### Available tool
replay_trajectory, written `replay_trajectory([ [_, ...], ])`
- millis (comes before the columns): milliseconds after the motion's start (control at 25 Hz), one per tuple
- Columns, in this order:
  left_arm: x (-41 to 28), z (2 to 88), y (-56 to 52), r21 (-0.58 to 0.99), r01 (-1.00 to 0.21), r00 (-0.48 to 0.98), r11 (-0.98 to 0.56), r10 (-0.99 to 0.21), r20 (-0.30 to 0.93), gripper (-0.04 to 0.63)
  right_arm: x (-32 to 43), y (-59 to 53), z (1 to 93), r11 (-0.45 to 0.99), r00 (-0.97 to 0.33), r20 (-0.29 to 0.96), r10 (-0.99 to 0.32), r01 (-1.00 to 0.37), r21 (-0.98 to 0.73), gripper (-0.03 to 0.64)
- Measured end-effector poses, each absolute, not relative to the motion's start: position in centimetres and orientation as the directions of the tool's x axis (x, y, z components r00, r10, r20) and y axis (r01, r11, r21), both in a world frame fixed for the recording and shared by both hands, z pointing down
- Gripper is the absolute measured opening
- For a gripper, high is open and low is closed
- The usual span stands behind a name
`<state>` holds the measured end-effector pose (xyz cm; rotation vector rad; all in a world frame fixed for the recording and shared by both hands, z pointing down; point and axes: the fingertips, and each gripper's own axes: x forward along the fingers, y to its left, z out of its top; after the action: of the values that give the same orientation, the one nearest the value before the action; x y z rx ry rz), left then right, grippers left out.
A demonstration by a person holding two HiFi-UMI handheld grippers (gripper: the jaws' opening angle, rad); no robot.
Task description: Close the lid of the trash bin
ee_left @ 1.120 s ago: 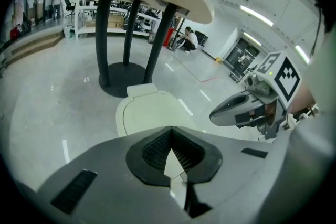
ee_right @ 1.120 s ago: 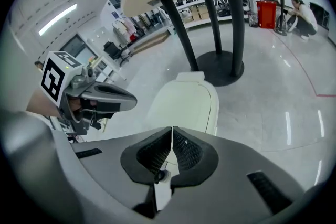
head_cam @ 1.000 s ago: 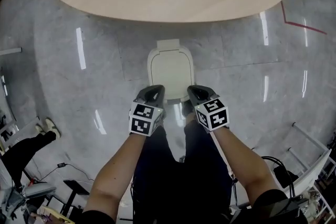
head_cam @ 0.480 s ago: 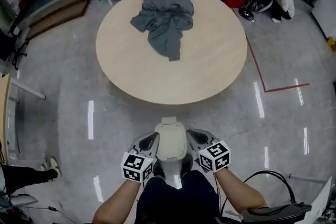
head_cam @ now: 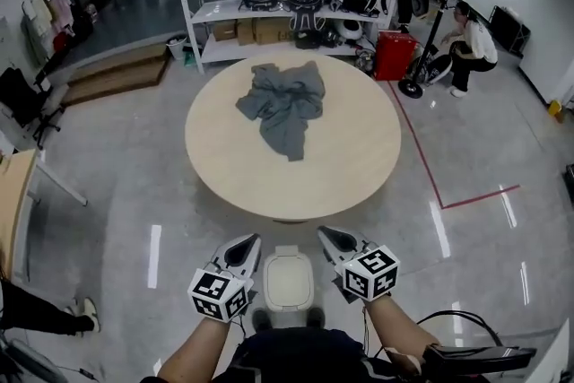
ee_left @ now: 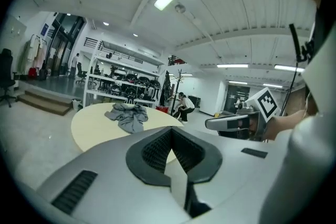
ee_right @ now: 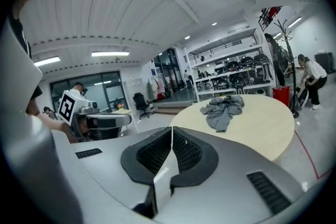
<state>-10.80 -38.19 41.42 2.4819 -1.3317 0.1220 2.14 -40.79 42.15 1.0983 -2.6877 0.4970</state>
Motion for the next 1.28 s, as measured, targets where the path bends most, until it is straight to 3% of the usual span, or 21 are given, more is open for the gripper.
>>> replay_trajectory([
  [240, -10.3, 36.4, -36.8, 0.284, -0.76, 0.629, -0.585, -0.772, 0.093, -0.003, 2.8, -40.4, 36.2, 0.687, -0.713, 0.209, -0.669, -0.701, -0.193, 0.011],
  [680, -8.9, 32.2, -35.1, 0.182, -0.784, 0.612, -0.593, -0.788, 0.068, -0.003, 5.0, -40.2, 31.7, 0.702, -0.723, 0.129, -0.678, -0.69, -0.177, 0.011],
  [1280, -5.2, 31.3, -31.5, 0.126, -0.797, 0.602, -0.591, -0.795, 0.077, -0.003, 5.8, -37.4, 32.7, 0.782, -0.807, 0.106, -0.581, -0.589, -0.204, 0.011],
])
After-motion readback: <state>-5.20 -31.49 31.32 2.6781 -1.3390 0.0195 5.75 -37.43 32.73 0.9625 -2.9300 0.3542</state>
